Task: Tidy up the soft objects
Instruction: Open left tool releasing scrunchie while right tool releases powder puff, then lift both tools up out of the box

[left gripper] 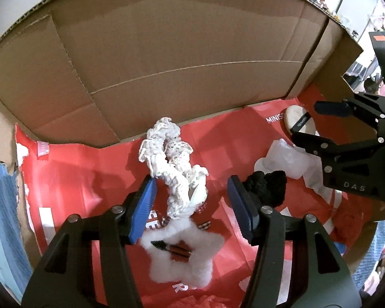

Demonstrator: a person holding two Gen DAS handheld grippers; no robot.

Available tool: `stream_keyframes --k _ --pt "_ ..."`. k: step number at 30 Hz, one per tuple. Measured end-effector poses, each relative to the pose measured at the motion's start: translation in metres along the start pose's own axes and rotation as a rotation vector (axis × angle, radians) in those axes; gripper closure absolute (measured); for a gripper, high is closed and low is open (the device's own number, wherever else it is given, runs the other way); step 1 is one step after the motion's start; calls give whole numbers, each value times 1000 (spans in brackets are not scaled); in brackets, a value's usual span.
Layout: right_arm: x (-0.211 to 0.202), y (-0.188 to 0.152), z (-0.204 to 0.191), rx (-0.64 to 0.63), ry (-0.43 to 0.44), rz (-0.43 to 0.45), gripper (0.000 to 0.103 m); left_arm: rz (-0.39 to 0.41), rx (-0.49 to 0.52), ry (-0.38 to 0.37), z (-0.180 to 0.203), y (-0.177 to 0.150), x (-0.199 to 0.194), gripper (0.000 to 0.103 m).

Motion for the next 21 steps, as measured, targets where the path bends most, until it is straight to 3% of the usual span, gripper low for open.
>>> stream_keyframes --k 6,10,21 --pt "-16 -3 -2 2 -17 22 33 22 7 -1 5 -7 -13 47" --pt "-29 -9 -4 12 -14 42 33 64 -4 5 7 -14 -33 41" --pt "-104 -37 -5 71 32 208 26 261 -22 10 25 -46 -119 32"
Point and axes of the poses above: each gripper's, at about its wrist camera, not at the fingertips, and x roughly the way its jaws point, z to its right, y to its top, the point moved 8 cm from there along x, roughly the way its jaws point, and after that the axes turned 7 degrees about -z, right-handed, at the moved point
